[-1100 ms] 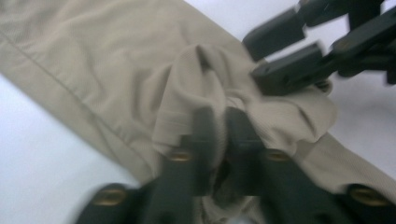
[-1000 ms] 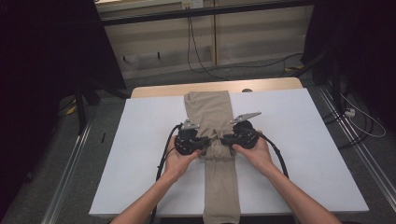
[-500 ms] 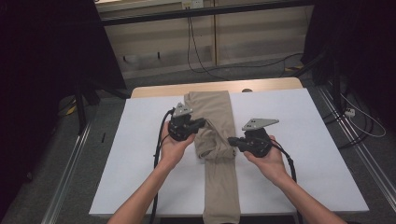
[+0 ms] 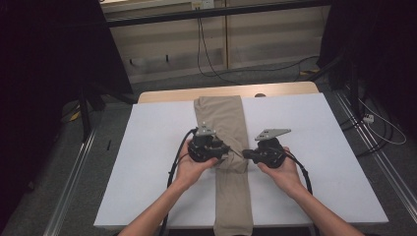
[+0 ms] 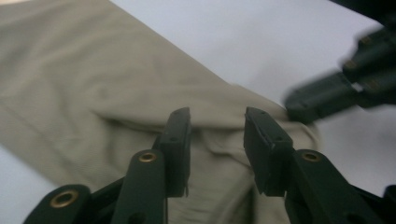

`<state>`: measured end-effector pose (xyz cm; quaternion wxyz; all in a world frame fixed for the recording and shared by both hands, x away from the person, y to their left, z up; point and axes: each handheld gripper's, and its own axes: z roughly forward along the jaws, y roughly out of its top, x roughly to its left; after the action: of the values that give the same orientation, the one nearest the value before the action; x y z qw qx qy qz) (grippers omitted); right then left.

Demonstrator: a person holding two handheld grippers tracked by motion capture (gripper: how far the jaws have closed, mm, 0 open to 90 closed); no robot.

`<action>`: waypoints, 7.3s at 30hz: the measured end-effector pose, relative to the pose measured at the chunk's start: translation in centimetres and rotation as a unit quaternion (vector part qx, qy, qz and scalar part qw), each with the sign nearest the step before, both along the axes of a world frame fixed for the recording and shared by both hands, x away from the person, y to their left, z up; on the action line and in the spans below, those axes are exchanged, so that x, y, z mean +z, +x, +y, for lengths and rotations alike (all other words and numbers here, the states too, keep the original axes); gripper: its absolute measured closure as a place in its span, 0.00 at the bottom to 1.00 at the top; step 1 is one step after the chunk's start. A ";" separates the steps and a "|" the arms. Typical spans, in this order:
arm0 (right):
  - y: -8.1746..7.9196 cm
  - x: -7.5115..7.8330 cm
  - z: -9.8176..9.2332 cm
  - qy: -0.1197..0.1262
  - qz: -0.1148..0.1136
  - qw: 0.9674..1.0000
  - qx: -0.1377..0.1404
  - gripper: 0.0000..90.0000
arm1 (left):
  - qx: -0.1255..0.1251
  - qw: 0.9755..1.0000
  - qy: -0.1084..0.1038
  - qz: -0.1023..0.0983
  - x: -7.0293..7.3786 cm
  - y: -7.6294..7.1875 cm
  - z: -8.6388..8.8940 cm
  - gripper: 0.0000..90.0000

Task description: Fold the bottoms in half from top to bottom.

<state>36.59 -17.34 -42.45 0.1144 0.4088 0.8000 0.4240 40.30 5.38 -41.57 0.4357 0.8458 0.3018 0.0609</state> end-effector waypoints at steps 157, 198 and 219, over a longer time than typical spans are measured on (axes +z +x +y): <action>-2.9 1.3 -1.3 -0.031 -0.016 0.997 0.075 0.34 | 0.058 0.996 0.031 -0.060 0.1 -2.9 8.3 0.24; 21.1 -3.7 -0.1 -0.059 0.012 0.997 -0.056 0.47 | 0.150 0.988 0.046 0.009 -4.4 17.3 4.3 0.39; 20.3 -1.6 -1.4 0.005 0.049 0.997 -0.063 0.95 | 0.142 0.989 -0.030 0.026 -2.8 16.8 3.8 0.96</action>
<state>56.89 -18.78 -44.10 0.0999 0.4794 0.7752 0.3991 57.12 9.20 -44.35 0.4400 0.7819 0.4321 0.0906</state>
